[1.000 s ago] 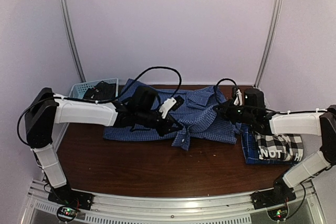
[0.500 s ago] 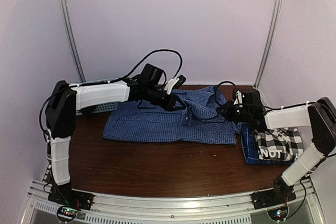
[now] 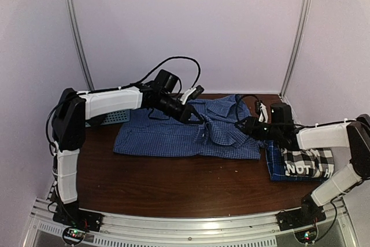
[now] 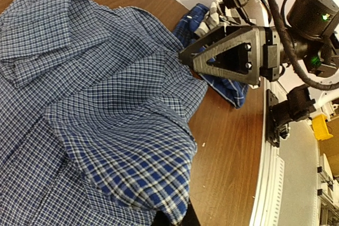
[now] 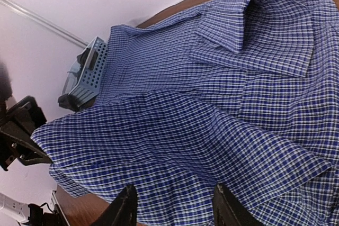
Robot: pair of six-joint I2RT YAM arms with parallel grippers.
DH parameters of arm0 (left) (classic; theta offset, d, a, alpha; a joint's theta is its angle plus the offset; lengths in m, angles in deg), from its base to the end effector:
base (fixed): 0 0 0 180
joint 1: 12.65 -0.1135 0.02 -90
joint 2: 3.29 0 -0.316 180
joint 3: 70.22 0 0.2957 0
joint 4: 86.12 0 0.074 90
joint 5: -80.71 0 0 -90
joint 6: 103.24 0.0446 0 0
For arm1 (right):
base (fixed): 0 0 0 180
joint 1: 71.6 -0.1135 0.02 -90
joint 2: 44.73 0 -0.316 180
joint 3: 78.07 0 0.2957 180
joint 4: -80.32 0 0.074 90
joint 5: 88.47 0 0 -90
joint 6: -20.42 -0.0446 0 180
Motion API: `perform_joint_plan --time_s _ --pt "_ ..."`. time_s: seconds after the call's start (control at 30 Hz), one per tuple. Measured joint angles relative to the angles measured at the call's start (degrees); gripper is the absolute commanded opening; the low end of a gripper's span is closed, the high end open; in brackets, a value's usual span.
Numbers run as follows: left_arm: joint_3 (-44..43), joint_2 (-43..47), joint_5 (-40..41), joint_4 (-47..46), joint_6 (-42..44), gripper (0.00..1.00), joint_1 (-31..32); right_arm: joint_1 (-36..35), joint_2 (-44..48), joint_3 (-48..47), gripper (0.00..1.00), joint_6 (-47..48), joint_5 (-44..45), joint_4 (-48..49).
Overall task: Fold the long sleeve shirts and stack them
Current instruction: Pass from the left arm to the right
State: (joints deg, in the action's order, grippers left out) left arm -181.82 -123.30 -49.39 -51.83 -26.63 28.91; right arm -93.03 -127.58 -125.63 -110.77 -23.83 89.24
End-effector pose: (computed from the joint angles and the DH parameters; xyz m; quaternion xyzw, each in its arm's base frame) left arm 0.3925 -0.3864 0.2706 0.3428 0.8012 -0.4525 0.1894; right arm 0.2950 0.1363 0.2054 0.0282 0.8366 0.4266 0.3425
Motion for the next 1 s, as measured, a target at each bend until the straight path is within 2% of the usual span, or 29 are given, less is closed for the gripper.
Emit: perform_joint_plan --time_s 0.2,0.5,0.77,1.0 --pt "0.9 0.0 -7.08 1.86 0.72 0.0 -0.24 -3.85 4.92 0.04 0.72 7.96 -3.63 -1.29" --pt "3.54 0.0 -11.98 5.79 3.91 0.0 -0.5 -10.08 2.86 -6.21 0.79 19.8 -5.49 -7.69" --pt "4.57 0.0 -16.39 6.25 4.96 0.0 -0.94 -14.53 -2.49 -8.81 0.78 27.82 -5.68 -11.1" --pt "6.05 0.0 -18.49 6.19 5.25 0.0 -1.14 -15.06 -7.91 -10.43 0.58 32.7 -5.05 -13.16"
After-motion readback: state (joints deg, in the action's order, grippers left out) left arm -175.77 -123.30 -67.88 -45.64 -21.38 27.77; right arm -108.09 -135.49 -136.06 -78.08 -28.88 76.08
